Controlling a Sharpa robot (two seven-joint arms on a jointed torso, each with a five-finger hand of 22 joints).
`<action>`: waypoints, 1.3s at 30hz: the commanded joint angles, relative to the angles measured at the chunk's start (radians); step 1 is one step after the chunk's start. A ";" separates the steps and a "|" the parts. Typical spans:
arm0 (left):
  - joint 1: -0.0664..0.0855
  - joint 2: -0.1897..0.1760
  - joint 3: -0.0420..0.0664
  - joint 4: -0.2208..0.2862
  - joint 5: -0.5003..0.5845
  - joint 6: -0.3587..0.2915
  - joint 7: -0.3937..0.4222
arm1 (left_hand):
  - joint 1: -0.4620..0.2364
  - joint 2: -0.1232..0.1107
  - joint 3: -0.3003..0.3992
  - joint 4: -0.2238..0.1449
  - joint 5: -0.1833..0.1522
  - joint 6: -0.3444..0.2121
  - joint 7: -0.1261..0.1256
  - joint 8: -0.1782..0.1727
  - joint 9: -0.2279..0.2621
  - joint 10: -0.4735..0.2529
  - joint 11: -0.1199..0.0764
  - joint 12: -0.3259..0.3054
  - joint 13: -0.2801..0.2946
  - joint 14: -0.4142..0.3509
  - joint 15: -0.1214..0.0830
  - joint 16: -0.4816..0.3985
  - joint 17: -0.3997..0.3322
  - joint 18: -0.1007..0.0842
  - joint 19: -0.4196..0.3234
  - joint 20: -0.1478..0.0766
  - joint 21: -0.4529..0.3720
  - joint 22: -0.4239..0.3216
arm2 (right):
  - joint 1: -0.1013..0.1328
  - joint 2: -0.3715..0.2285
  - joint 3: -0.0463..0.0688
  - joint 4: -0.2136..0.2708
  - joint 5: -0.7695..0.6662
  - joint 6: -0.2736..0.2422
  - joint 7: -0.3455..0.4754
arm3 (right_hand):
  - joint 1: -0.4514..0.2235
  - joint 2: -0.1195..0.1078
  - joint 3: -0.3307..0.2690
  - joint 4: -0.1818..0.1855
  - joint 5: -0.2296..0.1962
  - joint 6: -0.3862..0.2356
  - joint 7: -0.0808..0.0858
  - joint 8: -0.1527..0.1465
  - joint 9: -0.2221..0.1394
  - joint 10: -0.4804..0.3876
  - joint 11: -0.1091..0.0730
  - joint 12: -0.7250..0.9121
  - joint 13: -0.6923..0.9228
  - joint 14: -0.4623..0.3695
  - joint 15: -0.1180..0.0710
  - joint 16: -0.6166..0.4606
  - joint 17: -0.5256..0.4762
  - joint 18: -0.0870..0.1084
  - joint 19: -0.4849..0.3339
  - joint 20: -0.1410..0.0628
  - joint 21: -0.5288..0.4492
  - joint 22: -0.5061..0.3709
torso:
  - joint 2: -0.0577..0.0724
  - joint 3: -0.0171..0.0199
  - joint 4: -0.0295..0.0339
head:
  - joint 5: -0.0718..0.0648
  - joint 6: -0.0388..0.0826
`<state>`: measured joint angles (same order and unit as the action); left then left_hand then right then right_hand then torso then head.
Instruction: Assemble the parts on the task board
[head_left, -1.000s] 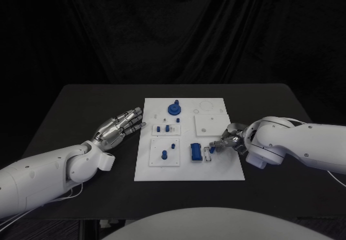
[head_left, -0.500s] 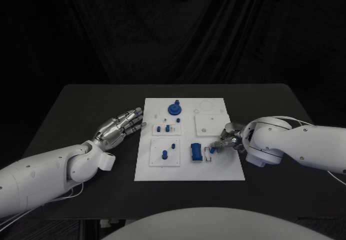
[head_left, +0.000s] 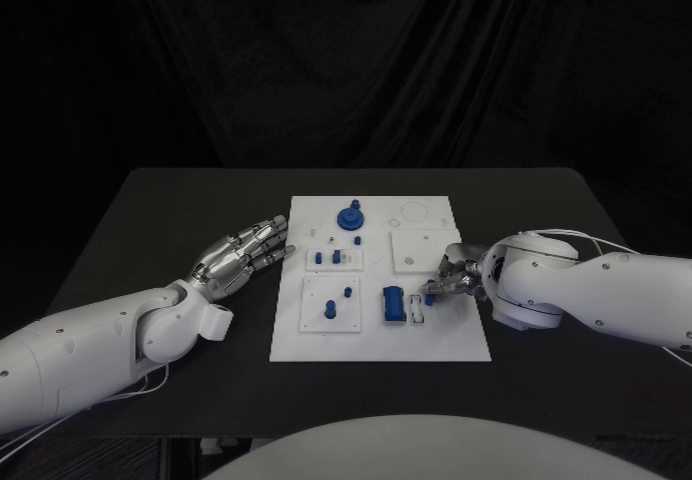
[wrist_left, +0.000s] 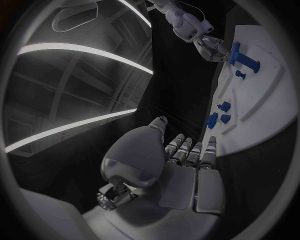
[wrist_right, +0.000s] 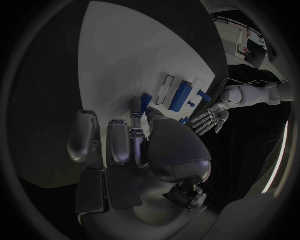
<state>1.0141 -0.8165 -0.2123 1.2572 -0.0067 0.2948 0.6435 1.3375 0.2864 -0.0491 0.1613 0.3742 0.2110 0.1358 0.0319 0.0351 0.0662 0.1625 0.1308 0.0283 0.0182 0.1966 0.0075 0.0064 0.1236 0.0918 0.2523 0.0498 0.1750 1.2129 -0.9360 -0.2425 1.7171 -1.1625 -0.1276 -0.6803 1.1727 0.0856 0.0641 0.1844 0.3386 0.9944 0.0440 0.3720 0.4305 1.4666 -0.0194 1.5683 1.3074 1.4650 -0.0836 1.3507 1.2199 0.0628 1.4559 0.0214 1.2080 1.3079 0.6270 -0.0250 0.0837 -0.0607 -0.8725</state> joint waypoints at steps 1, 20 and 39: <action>-0.001 0.003 0.001 0.001 0.005 0.011 0.004 | -0.007 0.002 0.006 0.000 0.004 0.002 0.010 0.005 0.001 0.001 0.004 0.005 0.001 0.002 0.004 0.006 0.001 0.009 0.000 0.010 0.006 -0.001 | -0.008 -0.002 -0.005 -0.002 -0.074 0.032 -0.073 | 0.018 -0.005 0.010 -0.010 -0.009 -0.013 0.005 -0.005 0.004 0.104 -0.007 0.003 0.263 0.045 -0.006 -0.008 -0.005 0.014 -0.011 0.001 -0.012 0.155 | 0.000 0.0005 0.0000 | 0.000 0.000; -0.001 0.000 0.001 0.003 0.005 0.014 0.001 | -0.006 0.003 0.008 -0.001 0.004 0.002 0.010 0.005 0.001 0.001 0.005 0.006 0.001 0.002 0.004 0.006 0.002 0.009 0.000 0.010 0.006 -0.001 | -0.013 -0.020 -0.005 0.026 -0.324 0.120 -0.070 | 0.108 -0.113 0.159 -0.168 0.114 -0.119 0.068 -0.113 0.004 0.095 0.050 -0.008 0.255 0.021 0.046 0.039 0.052 0.027 -0.059 0.045 -0.102 0.143 | 0.000 0.0007 -0.0011 | 0.005 0.000; -0.001 0.000 0.001 0.004 0.005 0.016 -0.004 | -0.006 0.003 0.011 -0.004 0.005 0.002 0.008 0.005 0.001 0.004 0.012 0.010 0.002 0.002 0.003 0.006 0.002 0.010 0.000 0.010 0.006 -0.001 | -0.047 -0.005 -0.004 0.011 -0.350 0.123 -0.058 | 0.101 -0.119 0.192 -0.183 0.105 -0.115 0.073 -0.126 0.004 0.084 0.056 -0.019 0.246 0.006 0.053 0.036 0.041 0.033 -0.075 0.055 -0.130 0.137 | 0.000 -0.0004 0.0011 | 0.009 0.000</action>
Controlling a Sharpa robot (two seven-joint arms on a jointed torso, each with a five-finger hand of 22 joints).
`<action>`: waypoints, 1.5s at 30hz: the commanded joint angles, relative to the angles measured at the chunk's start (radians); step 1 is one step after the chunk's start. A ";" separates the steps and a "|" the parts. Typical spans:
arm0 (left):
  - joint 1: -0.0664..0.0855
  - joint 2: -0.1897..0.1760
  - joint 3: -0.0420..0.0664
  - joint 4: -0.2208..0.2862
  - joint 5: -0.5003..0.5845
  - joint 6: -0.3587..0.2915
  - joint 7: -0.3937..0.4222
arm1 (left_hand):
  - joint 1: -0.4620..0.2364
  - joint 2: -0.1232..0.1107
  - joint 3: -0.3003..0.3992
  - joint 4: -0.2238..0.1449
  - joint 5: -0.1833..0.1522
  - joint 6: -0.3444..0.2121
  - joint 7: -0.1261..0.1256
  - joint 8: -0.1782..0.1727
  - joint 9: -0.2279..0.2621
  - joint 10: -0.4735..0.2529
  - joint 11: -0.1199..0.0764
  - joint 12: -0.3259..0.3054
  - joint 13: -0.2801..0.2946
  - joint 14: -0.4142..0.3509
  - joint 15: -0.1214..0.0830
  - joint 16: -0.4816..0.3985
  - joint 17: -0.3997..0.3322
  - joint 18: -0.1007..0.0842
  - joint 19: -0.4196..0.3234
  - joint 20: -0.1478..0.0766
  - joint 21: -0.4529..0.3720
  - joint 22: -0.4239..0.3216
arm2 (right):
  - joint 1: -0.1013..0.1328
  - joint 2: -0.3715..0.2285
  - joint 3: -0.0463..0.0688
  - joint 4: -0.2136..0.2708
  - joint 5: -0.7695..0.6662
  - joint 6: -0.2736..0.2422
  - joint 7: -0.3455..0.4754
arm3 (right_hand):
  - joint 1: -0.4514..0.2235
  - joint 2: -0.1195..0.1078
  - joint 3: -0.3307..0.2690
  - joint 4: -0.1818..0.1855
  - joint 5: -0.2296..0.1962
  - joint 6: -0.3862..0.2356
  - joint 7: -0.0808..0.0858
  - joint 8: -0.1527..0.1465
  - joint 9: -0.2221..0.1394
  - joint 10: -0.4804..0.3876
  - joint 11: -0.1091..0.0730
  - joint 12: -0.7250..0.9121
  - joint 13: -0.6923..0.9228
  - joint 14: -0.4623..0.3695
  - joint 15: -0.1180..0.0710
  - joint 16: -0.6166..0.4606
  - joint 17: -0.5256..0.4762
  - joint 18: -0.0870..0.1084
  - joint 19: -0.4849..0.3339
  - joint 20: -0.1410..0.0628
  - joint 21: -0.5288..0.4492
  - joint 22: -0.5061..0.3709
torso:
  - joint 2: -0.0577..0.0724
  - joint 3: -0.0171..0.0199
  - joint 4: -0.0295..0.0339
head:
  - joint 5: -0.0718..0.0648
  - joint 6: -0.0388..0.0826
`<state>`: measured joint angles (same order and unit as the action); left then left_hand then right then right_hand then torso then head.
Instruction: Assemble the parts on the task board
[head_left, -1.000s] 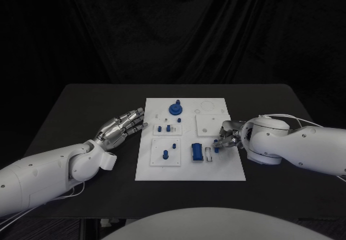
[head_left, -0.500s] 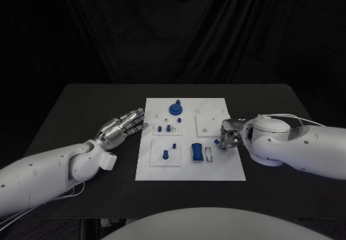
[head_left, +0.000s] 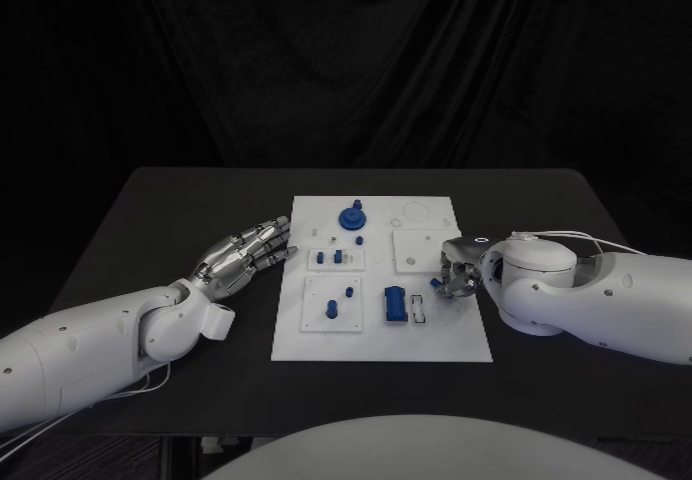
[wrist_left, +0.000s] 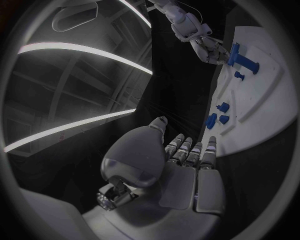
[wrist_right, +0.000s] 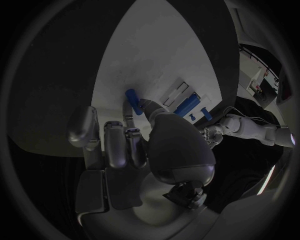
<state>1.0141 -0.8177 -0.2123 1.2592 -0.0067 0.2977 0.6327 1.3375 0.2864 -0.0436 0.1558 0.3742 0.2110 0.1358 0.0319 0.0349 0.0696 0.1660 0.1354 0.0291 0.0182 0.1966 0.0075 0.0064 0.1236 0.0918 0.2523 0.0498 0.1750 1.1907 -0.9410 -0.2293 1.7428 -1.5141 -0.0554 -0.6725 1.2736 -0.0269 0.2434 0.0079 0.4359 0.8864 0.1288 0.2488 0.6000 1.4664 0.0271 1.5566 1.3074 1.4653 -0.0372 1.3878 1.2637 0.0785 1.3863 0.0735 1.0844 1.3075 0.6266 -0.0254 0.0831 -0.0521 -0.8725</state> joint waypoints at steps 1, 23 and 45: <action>-0.001 0.001 0.001 0.002 0.005 0.014 0.007 | -0.006 0.003 0.006 0.002 0.005 0.002 0.008 0.005 0.001 0.001 0.008 0.005 0.001 0.002 0.003 0.006 0.002 0.010 0.000 0.010 0.006 -0.001 | -0.026 0.001 -0.018 -0.015 0.001 0.048 -0.063 | 0.003 -0.008 0.018 -0.010 0.018 -0.008 -0.011 -0.005 -0.165 0.083 0.010 -0.009 0.245 0.003 0.007 -0.002 -0.005 0.017 -0.008 0.003 -0.010 0.136 | 0.000 0.0001 0.0017 | 0.000 0.000; -0.002 -0.001 0.001 0.003 0.005 0.015 0.007 | -0.006 0.003 0.008 0.001 0.005 0.002 0.007 0.005 0.001 0.003 0.013 0.008 0.002 0.003 0.002 0.007 0.002 0.011 0.001 0.010 0.007 -0.001 | -0.051 -0.010 -0.018 -0.031 0.003 -0.068 -0.014 | 0.007 -0.023 0.063 -0.050 0.207 0.078 -0.045 0.075 -0.096 0.104 -0.022 0.014 0.263 0.035 -0.021 0.038 0.050 -0.004 0.047 -0.021 0.118 0.167 | 0.000 0.0015 0.0006 | 0.007 0.000; -0.002 -0.005 0.001 0.005 0.005 0.011 0.008 | -0.007 0.003 0.010 0.001 0.005 0.002 0.009 0.005 0.001 0.005 0.014 0.010 0.002 0.004 0.003 0.008 0.002 0.011 0.002 0.011 0.008 0.001 | 0.020 -0.117 -0.017 0.066 0.596 -0.333 0.050 | -0.042 -0.031 0.053 -0.019 0.170 0.107 -0.078 0.112 -0.056 0.104 -0.051 0.014 0.263 0.062 -0.048 0.059 0.089 -0.021 0.089 -0.046 0.209 0.188 | -0.001 0.0002 0.0004 | 0.010 0.000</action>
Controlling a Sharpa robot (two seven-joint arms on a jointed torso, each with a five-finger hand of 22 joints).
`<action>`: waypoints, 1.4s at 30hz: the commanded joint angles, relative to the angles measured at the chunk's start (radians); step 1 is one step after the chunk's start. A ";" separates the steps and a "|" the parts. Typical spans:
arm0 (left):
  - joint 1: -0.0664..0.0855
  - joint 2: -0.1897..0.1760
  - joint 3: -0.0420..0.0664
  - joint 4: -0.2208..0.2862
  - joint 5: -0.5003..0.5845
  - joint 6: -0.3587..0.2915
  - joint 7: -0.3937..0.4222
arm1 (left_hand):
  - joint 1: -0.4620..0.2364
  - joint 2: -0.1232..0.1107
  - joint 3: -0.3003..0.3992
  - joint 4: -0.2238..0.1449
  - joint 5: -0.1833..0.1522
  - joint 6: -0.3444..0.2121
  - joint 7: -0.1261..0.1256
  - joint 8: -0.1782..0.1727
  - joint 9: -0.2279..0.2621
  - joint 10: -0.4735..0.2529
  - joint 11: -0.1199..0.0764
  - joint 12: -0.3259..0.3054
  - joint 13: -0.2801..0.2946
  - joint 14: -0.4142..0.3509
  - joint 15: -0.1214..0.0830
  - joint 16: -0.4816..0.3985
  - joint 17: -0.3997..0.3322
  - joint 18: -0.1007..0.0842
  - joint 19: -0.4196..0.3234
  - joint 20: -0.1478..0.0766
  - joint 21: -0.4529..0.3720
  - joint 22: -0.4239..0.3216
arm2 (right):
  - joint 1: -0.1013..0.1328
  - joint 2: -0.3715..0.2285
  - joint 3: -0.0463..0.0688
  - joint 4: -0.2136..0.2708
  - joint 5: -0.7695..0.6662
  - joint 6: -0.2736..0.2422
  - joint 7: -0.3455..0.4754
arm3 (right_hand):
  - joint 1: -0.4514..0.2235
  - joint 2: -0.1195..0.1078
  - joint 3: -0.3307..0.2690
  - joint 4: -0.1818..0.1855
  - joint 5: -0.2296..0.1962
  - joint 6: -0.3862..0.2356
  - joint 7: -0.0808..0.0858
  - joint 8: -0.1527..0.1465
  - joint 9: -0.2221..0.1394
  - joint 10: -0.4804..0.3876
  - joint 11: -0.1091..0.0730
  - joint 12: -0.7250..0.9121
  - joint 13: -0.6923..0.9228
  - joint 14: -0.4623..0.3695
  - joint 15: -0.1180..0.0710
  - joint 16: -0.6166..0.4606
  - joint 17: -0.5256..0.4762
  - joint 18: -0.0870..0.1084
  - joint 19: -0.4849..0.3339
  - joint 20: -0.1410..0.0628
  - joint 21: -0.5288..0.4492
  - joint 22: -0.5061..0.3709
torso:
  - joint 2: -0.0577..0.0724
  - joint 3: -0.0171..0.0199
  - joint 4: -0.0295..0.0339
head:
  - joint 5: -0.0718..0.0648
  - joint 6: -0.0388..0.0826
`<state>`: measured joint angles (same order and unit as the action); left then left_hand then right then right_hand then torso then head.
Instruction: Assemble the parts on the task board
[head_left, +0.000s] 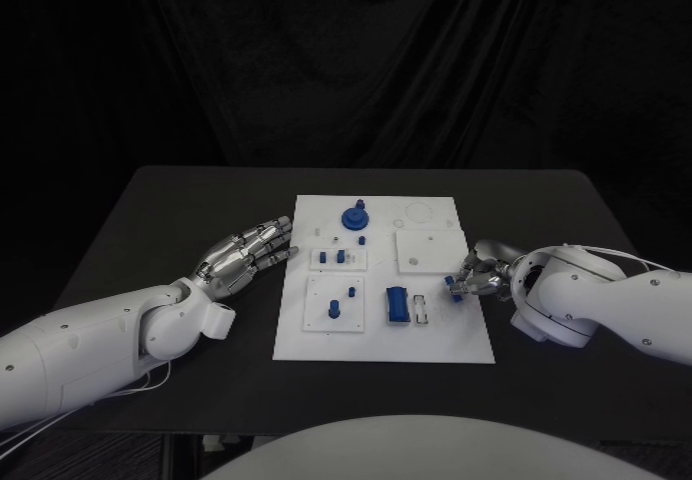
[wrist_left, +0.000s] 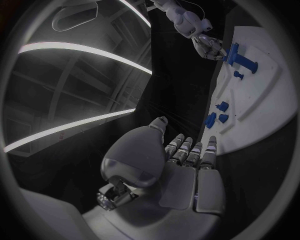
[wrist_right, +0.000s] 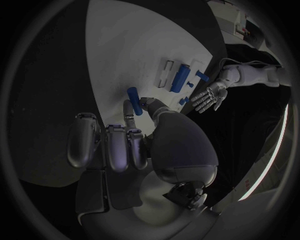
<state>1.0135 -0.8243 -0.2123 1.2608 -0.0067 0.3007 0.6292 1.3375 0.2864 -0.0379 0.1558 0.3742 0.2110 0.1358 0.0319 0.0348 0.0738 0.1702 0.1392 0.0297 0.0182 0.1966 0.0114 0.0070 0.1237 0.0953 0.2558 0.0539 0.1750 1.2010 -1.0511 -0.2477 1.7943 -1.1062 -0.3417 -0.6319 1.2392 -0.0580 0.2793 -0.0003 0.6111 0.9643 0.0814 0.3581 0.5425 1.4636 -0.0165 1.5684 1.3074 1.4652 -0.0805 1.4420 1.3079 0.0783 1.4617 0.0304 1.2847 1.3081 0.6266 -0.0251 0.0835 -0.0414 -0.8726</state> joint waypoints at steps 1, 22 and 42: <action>-0.002 0.002 0.001 0.003 0.005 0.007 0.012 | -0.007 0.003 0.004 0.001 0.005 0.002 0.009 0.005 0.001 0.000 0.010 0.007 0.002 0.004 0.003 0.004 0.002 0.011 -0.002 0.008 0.004 0.001 | 0.014 -0.010 0.001 0.020 0.213 -0.047 0.009 | -0.008 0.000 0.017 -0.011 -0.005 0.029 -0.031 0.003 0.002 0.107 -0.007 0.002 0.263 0.062 -0.005 0.005 0.045 -0.020 0.013 -0.003 0.008 0.187 | 0.000 -0.0001 -0.0001 | 0.000 0.000; -0.002 0.002 0.001 0.007 0.005 0.005 0.013 | -0.009 0.002 0.005 0.000 0.005 0.003 0.013 0.006 0.001 0.001 0.007 0.007 0.002 0.004 0.003 0.004 0.002 0.012 0.000 0.008 0.004 0.002 | 0.013 0.016 0.001 0.042 0.497 0.035 -0.016 | -0.026 0.001 0.013 0.011 -0.039 0.025 -0.034 0.000 0.003 0.107 -0.010 0.002 0.263 0.063 -0.007 0.005 0.045 -0.020 0.014 -0.006 0.008 0.187 | 0.002 0.0008 0.0015 | -0.005 0.000; -0.002 0.007 0.001 0.002 0.005 0.010 0.013 | -0.010 0.000 0.004 -0.001 0.005 0.003 0.015 0.006 0.001 0.000 0.007 0.006 0.002 0.004 0.003 0.004 0.002 0.012 -0.001 0.009 0.004 0.001 | 0.002 0.050 0.001 0.020 0.439 0.049 -0.014 | -0.033 0.007 0.008 0.036 -0.131 0.004 -0.027 -0.013 0.000 0.107 -0.004 0.002 0.263 0.058 -0.003 -0.008 0.027 -0.013 -0.002 -0.004 -0.031 0.176 | 0.000 -0.0002 0.0019 | -0.002 0.000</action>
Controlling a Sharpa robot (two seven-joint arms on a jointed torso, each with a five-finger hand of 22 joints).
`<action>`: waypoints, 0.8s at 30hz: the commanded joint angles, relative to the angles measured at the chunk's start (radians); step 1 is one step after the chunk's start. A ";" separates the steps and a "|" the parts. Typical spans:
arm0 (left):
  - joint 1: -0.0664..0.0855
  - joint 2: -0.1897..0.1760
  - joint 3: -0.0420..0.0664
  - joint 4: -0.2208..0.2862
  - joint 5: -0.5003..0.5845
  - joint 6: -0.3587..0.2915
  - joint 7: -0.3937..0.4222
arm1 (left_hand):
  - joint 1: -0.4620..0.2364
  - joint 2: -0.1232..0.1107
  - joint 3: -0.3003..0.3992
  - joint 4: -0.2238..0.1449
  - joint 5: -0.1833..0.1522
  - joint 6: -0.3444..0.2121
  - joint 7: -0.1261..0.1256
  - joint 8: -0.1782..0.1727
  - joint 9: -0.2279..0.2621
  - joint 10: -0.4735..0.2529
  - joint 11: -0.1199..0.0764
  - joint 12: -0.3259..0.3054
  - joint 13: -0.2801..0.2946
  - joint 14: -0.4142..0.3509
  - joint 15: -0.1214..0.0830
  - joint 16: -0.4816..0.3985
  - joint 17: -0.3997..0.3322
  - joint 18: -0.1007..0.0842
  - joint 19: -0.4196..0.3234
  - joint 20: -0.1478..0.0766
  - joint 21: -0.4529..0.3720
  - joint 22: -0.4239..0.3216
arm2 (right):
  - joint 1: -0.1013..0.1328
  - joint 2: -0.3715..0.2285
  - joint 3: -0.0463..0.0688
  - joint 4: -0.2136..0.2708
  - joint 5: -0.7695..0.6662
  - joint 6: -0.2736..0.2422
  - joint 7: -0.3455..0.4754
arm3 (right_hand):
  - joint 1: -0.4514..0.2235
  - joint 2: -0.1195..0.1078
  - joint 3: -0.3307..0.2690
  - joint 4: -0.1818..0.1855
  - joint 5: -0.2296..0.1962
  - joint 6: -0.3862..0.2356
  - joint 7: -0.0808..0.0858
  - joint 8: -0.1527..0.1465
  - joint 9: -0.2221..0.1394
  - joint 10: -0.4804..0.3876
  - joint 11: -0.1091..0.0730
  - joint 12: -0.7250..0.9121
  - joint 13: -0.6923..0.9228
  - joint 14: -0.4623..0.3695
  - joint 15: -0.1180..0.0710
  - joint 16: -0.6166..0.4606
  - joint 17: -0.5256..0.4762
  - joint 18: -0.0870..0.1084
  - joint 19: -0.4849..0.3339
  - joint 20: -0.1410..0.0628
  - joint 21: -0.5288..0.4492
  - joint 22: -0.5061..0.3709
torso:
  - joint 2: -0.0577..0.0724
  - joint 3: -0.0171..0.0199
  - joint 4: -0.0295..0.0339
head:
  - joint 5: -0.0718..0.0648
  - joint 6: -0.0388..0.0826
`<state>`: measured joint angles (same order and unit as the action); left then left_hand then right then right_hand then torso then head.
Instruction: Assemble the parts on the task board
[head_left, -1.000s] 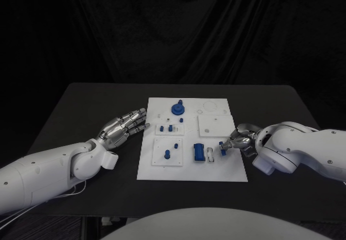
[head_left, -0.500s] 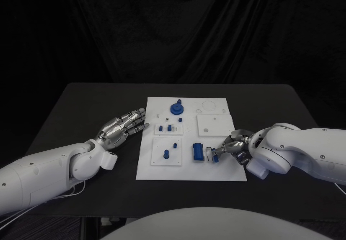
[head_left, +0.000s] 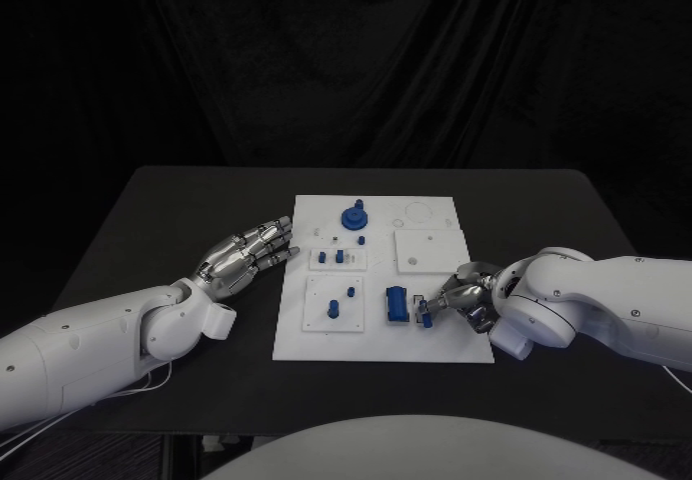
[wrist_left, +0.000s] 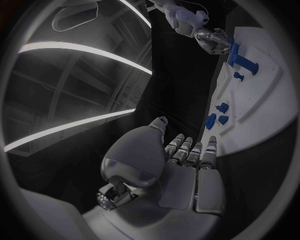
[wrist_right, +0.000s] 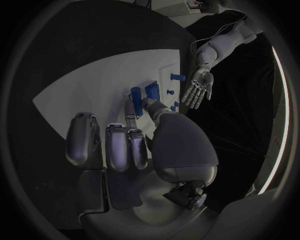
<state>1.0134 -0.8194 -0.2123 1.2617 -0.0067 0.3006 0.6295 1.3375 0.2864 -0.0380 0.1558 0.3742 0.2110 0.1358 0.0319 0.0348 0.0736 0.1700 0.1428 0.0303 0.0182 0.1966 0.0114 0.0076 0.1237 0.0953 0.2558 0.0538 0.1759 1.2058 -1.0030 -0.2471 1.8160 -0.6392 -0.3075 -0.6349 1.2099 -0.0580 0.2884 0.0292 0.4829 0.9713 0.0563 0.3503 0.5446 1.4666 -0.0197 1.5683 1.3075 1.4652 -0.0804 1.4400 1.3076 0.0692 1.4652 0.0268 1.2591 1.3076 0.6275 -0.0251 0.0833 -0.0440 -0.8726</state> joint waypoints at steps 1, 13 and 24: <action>-0.002 0.002 0.001 0.001 0.005 0.011 0.013 | -0.010 0.000 0.004 -0.001 0.005 0.003 0.015 0.006 0.001 0.001 0.007 0.003 0.001 0.004 0.003 0.004 0.001 0.012 -0.001 0.009 0.004 0.000 | -0.003 0.002 0.000 -0.002 -0.032 0.012 -0.010 | -0.003 0.007 -0.001 0.007 -0.002 -0.003 -0.002 -0.005 -0.002 0.104 -0.001 0.002 0.263 0.058 -0.003 -0.006 0.027 -0.004 -0.006 0.000 -0.005 0.177 | -0.001 -0.0001 0.0024 | 0.001 0.000; -0.002 0.003 0.001 -0.002 0.005 0.012 0.013 | -0.010 0.000 0.004 -0.001 0.005 0.003 0.015 0.006 0.001 0.001 0.007 0.003 0.001 0.004 0.003 0.004 0.001 0.012 -0.001 0.009 0.004 0.000 | -0.004 0.004 0.000 -0.001 -0.063 -0.003 -0.001 | -0.003 0.009 0.000 0.009 -0.002 -0.003 -0.001 -0.006 -0.003 0.104 0.000 0.002 0.263 0.058 -0.003 -0.007 0.026 -0.003 -0.007 0.000 -0.008 0.176 | -0.001 -0.0007 0.0011 | 0.003 0.000; -0.003 0.004 0.001 -0.004 0.005 0.014 0.010 | -0.011 0.000 0.005 -0.001 0.005 0.002 0.015 0.006 0.001 0.000 0.007 0.002 0.001 0.004 0.003 0.004 0.001 0.012 -0.001 0.009 0.004 -0.001 | -0.004 0.003 0.000 0.002 -0.068 -0.011 0.001 | -0.001 0.010 0.001 0.009 0.001 -0.001 -0.002 -0.004 -0.002 0.104 -0.001 0.002 0.263 0.058 -0.002 -0.005 0.030 -0.003 -0.007 0.001 -0.007 0.176 | -0.001 0.0003 0.0002 | 0.007 0.000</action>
<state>1.0120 -0.8173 -0.2123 1.2560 -0.0067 0.3015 0.6293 1.3375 0.2864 -0.0380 0.1558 0.3742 0.2110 0.1358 0.0319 0.0348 0.0736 0.1699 0.1427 0.0301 0.0182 0.1966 0.0114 0.0074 0.1237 0.0953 0.2558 0.0538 0.1758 1.2042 -0.9992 -0.2471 1.8150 -0.6949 -0.3097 -0.6332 1.2099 -0.0581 0.2883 0.0347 0.4821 0.9712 0.0566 0.3454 0.5407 1.4665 -0.0195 1.5683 1.3075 1.4652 -0.0803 1.4369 1.3075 0.0694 1.4651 0.0268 1.2544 1.3074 0.6271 -0.0250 0.0843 -0.0383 -0.8726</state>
